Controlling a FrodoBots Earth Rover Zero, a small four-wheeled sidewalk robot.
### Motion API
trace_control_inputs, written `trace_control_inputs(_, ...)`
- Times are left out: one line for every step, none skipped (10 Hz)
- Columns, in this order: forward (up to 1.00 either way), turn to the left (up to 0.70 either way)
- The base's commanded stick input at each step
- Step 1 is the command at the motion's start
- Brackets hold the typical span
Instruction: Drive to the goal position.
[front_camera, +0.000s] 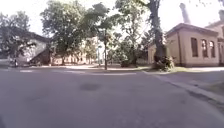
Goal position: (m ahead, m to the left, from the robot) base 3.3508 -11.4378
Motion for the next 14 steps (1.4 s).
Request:
trace_control_inputs(0.44,0.02)
trace_control_inputs(0.44,0.02)
trace_control_inputs(0.44,0.02)
trace_control_inputs(0.44,0.02)
trace_control_inputs(0.44,0.02)
trace_control_inputs(0.44,0.02)
trace_control_inputs(0.44,0.02)
trace_control_inputs(0.44,0.02)
trace_control_inputs(0.44,0.02)
trace_control_inputs(0.44,0.02)
trace_control_inputs(0.44,0.02)
trace_control_inputs(0.44,0.02)
trace_control_inputs(0.44,0.02)
trace_control_inputs(0.44,0.02)
